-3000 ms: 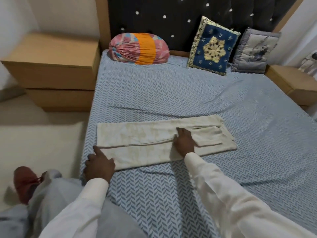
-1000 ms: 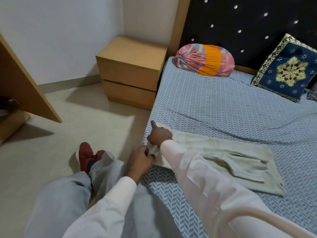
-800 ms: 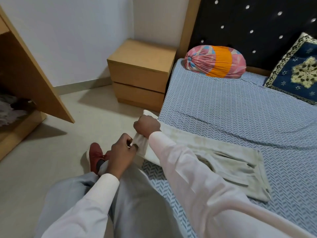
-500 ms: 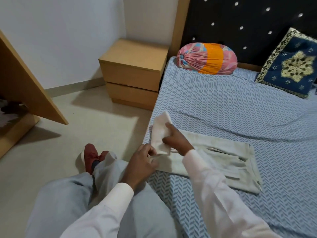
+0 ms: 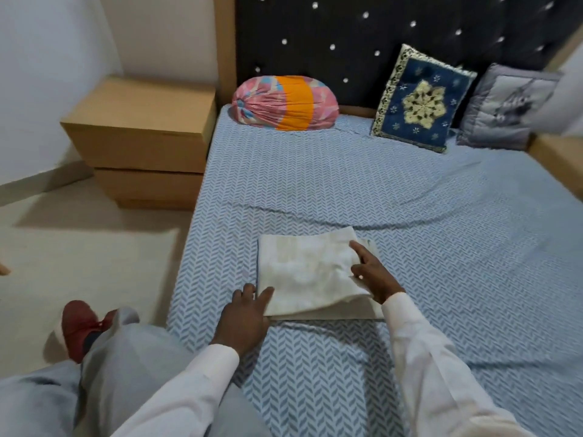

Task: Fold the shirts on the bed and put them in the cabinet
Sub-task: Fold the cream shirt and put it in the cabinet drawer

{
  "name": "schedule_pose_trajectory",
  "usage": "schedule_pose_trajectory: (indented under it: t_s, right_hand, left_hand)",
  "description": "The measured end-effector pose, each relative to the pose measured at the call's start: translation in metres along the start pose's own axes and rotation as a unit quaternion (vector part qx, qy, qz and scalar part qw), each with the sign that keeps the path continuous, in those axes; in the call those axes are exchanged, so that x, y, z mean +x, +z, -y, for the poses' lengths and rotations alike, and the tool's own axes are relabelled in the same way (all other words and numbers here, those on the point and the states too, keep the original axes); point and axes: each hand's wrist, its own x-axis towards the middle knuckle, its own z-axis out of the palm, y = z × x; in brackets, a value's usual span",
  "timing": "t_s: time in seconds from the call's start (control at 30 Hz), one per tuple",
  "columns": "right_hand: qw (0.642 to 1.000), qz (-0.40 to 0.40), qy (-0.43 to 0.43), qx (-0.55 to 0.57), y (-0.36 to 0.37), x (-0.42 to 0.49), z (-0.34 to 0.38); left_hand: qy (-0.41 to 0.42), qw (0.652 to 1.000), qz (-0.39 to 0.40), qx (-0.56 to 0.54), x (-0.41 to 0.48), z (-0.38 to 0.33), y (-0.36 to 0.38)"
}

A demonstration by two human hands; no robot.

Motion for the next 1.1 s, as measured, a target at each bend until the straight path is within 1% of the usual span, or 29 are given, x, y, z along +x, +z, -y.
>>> schedule_pose_trajectory:
  t_s: [0.13, 0.23, 0.33, 0.4, 0.53, 0.6, 0.7, 0.77, 0.8, 0.87, 0.9, 1.0, 1.03, 1.1]
  right_hand:
    - [1.0, -0.016, 0.027, 0.003, -0.032, 0.008, -0.017]
    - [0.999, -0.029, 0.034, -0.015, -0.044, 0.011, -0.026]
    - [0.998, -0.023, 0.054, -0.024, -0.048, 0.014, -0.033]
    - [0.998, -0.02, 0.05, -0.034, -0.049, 0.016, -0.035]
    - [0.999, -0.029, 0.038, -0.019, -0.051, 0.013, -0.032]
    - [0.998, -0.024, 0.035, -0.039, -0.058, 0.007, -0.035]
    - [0.995, -0.027, 0.048, -0.078, -0.073, 0.004, -0.055]
    - [0.989, -0.03, 0.056, -0.133, -0.077, 0.003, -0.066]
    - [0.98, -0.028, 0.059, -0.185, -0.079, 0.003, -0.07]
    - [0.949, -0.03, 0.05, -0.309, -0.078, 0.003, -0.071]
    - [0.937, -0.042, 0.036, -0.346, -0.074, 0.004, -0.069]
    - [0.916, -0.101, -0.08, -0.38, -0.053, 0.01, -0.049]
    - [0.911, -0.103, -0.096, -0.387, -0.047, 0.016, -0.044]
    - [0.902, -0.078, -0.082, -0.417, -0.041, 0.036, -0.034]
  left_hand:
    - [0.017, 1.0, -0.01, -0.009, 0.003, -0.015, 0.005]
    - [0.024, 0.999, -0.026, -0.034, 0.003, -0.018, 0.007]
    - [0.02, 0.998, -0.04, -0.049, 0.003, -0.021, 0.009]
    - [0.02, 0.997, -0.045, -0.051, 0.003, -0.025, 0.008]
    - [0.02, 0.997, -0.048, -0.058, 0.001, -0.029, 0.007]
    - [0.023, 0.995, -0.049, -0.079, 0.001, -0.027, 0.008]
    - [0.024, 0.994, -0.041, -0.1, 0.002, -0.026, 0.008]
    - [0.027, 0.993, -0.042, -0.111, 0.001, -0.026, 0.007]
    - [0.027, 0.992, -0.041, -0.117, 0.001, -0.027, 0.008]
    - [0.026, 0.99, -0.035, -0.131, 0.0, -0.025, 0.009]
    - [0.024, 0.989, -0.033, -0.14, -0.001, -0.024, 0.01]
    - [0.02, 0.986, -0.034, -0.161, 0.0, -0.022, 0.01]
    - [0.021, 0.986, -0.034, -0.162, 0.0, -0.022, 0.01]
    - [0.022, 0.985, -0.033, -0.168, -0.001, -0.021, 0.011]
